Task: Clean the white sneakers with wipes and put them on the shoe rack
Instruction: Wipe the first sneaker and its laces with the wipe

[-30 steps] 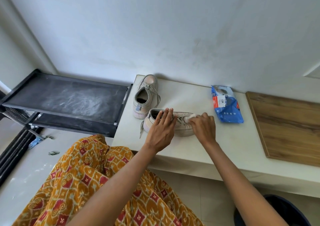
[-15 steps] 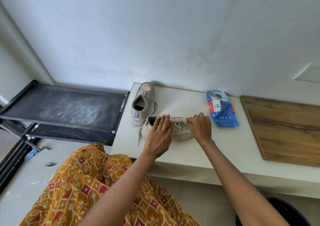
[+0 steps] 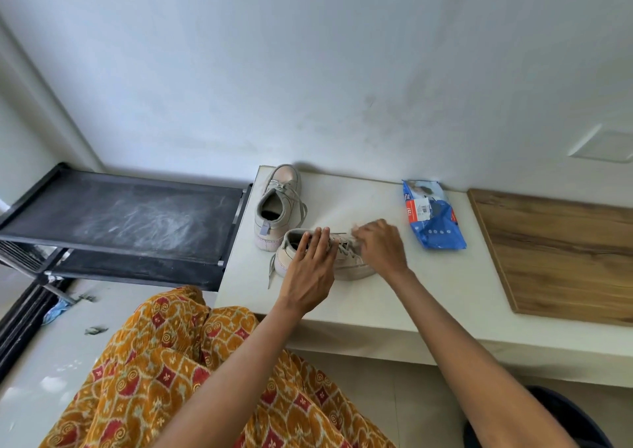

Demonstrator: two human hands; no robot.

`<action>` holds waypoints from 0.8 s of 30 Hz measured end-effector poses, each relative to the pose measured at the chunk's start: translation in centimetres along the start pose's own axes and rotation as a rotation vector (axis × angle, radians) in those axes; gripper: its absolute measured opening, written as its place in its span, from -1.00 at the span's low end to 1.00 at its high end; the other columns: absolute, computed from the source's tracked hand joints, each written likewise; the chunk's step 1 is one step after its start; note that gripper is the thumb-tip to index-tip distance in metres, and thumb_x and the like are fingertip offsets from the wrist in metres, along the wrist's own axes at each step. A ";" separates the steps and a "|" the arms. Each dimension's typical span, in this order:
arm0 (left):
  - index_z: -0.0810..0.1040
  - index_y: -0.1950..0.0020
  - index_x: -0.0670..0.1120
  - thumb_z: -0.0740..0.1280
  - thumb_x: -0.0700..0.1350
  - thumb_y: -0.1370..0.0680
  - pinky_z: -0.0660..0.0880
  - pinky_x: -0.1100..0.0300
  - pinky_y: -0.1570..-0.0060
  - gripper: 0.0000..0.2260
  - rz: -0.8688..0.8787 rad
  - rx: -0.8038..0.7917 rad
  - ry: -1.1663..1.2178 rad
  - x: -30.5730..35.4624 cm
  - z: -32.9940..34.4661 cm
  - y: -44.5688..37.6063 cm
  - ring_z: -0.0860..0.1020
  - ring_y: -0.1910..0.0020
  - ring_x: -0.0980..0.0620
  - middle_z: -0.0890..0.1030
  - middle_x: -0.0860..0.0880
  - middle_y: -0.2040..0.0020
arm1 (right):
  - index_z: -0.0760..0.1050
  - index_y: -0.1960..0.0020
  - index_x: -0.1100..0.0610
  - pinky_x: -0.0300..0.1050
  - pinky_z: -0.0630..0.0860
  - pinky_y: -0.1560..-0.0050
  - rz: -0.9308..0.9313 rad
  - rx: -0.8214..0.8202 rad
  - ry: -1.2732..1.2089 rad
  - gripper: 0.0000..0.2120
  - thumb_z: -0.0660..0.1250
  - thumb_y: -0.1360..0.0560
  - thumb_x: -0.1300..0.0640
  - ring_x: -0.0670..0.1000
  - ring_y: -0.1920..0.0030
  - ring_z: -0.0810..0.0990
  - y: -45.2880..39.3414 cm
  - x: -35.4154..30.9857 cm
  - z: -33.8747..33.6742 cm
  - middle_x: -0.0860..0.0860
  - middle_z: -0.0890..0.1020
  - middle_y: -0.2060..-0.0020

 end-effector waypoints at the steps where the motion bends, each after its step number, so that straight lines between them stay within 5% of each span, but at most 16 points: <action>1: 0.37 -0.40 -0.20 0.03 -0.08 -0.51 0.09 -0.14 -0.43 -0.51 0.000 -0.001 -0.001 0.0 0.0 0.0 0.29 -0.43 -0.22 0.32 -0.28 -0.43 | 0.53 -0.24 0.04 0.03 0.35 -0.20 -0.001 -0.053 -0.012 -0.72 0.20 -0.57 0.10 0.12 -0.19 0.49 0.6 -0.3 1.3 0.04 0.62 -0.14; 3: 0.37 -0.40 -0.20 0.03 -0.08 -0.52 0.09 -0.15 -0.42 -0.51 -0.002 0.004 -0.005 0.0 0.0 0.0 0.29 -0.43 -0.21 0.32 -0.27 -0.43 | 0.32 -0.42 -0.05 0.11 0.16 -0.40 0.084 -0.139 -0.039 -0.62 0.04 -0.63 -0.05 0.10 -0.42 0.28 2.1 0.9 2.9 -0.06 0.40 -0.39; 6: 0.36 -0.41 -0.20 0.01 -0.08 -0.52 0.09 -0.15 -0.42 -0.51 -0.013 0.002 -0.004 0.0 0.1 0.0 0.28 -0.43 -0.22 0.32 -0.28 -0.43 | 0.12 -0.48 -0.18 0.17 -0.07 -0.47 0.230 -0.189 -0.015 -0.54 -0.12 -0.61 -0.21 0.10 -0.52 0.04 3.7 3.6 3.4 -0.13 0.19 -0.49; 13: 0.37 -0.41 -0.20 0.01 -0.06 -0.53 0.12 -0.14 -0.42 -0.51 -0.014 -0.016 0.001 0.0 0.1 0.0 0.29 -0.43 -0.21 0.32 -0.27 -0.43 | -0.06 -0.52 -0.12 0.17 -0.13 -0.47 0.191 -0.191 0.046 -0.43 -0.24 -0.56 -0.27 0.09 -0.53 -0.03 4.3 1.8 3.9 -0.10 0.09 -0.52; 16: 0.37 -0.41 -0.20 0.01 -0.06 -0.53 0.11 -0.14 -0.42 -0.51 -0.015 -0.013 -0.007 0.0 0.1 0.0 0.29 -0.43 -0.21 0.32 -0.27 -0.43 | -0.06 -0.53 -0.07 0.17 -0.18 -0.46 0.298 -0.184 0.050 -0.35 -0.33 -0.50 -0.28 0.08 -0.53 -0.07 4.0 3.1 3.6 -0.11 0.08 -0.52; 21: 0.38 -0.40 -0.21 -0.01 -0.07 -0.53 0.12 -0.14 -0.42 -0.50 -0.018 -0.010 0.002 0.1 0.1 0.1 0.29 -0.43 -0.21 0.32 -0.28 -0.43 | 0.01 -0.53 -0.04 0.16 -0.17 -0.46 0.119 -0.183 0.152 -0.31 -0.40 -0.50 -0.26 0.07 -0.53 -0.02 5.0 1.5 4.0 -0.09 0.09 -0.52; 24: 0.38 -0.40 -0.20 -0.01 -0.07 -0.52 0.10 -0.15 -0.42 -0.50 -0.017 -0.012 -0.011 0.0 0.1 0.0 0.30 -0.42 -0.21 0.33 -0.28 -0.42 | 0.16 -0.50 -0.01 0.18 -0.10 -0.45 0.260 -0.162 0.101 -0.39 -0.27 -0.57 -0.22 0.11 -0.52 0.03 4.8 2.0 3.4 -0.07 0.19 -0.50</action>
Point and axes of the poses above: each hand's wrist, its own y-axis away from the middle knuckle, its own z-axis out of the palm, x = y × z, the point moved 9 cm from there along -y, towards the middle knuckle
